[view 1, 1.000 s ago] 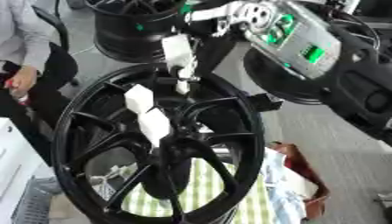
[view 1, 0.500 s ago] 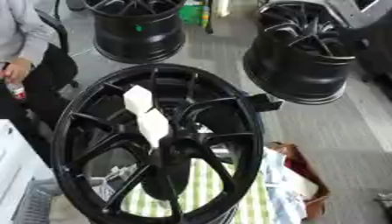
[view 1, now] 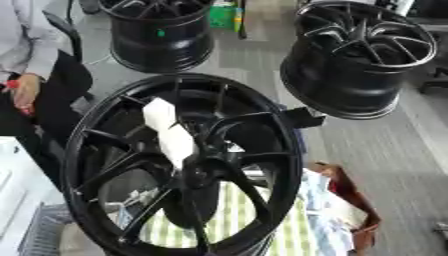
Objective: Pull the pin out of the wheel hub.
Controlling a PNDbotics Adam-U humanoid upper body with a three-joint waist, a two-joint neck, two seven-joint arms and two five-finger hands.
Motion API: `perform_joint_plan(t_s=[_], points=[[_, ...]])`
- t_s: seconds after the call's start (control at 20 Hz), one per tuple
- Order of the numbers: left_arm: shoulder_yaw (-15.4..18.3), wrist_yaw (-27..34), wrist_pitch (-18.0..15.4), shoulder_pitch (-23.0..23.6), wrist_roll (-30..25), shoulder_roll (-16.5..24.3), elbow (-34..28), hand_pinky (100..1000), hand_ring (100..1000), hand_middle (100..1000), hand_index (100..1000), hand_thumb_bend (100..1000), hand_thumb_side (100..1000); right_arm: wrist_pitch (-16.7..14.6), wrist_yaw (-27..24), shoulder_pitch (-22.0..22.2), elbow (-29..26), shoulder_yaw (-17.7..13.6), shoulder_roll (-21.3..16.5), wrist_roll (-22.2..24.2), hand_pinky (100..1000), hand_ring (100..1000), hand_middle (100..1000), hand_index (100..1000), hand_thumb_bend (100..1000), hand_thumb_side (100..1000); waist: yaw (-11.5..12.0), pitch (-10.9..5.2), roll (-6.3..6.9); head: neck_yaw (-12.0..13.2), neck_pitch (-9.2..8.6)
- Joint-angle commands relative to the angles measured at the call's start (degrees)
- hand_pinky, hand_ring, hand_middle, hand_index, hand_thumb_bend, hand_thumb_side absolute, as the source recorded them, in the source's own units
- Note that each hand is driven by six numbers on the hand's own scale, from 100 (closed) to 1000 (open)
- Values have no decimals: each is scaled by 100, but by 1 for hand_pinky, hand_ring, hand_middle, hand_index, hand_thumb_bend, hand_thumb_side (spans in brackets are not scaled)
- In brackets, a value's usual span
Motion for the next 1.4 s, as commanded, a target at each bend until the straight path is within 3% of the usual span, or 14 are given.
perform_joint_plan(t_s=[0.05,0.3,0.35,0.5,0.65,1.1,1.4], points=[[75,-6,-10,-42,30,148,-73,840,850,765,822,460,541,239,504,-103,305,-346,-298,-399,723,725,504,606,100,100,-8,-80,24,39,28],[86,-14,-13,-40,45,160,-79,840,850,764,822,461,540,822,1151,-85,727,-671,-357,-851,735,748,551,658,100,100,-9,-81,27,59,28],[86,-17,-15,-42,46,163,-82,840,850,764,822,461,540,936,1242,-86,792,-720,-356,-912,739,759,588,695,111,150,-9,-81,29,62,28],[85,-25,-15,-40,47,166,-83,841,850,764,822,461,540,1165,1391,-101,994,-816,-313,-932,777,836,769,842,239,459,-11,-83,39,71,28],[80,-30,-15,-40,41,166,-84,841,850,765,822,461,540,1212,1438,-124,1134,-851,-283,-751,794,868,820,879,234,585,-18,-85,46,71,28],[68,-23,-13,-44,27,159,-82,841,850,765,822,460,539,1163,1460,-143,905,-920,-237,-859,772,837,776,850,253,551,-45,-89,55,76,28],[60,-21,-13,-49,12,158,-84,841,850,765,822,459,538,670,1329,-149,394,-654,-131,-699,762,812,727,823,208,503,-45,-92,61,56,28]])
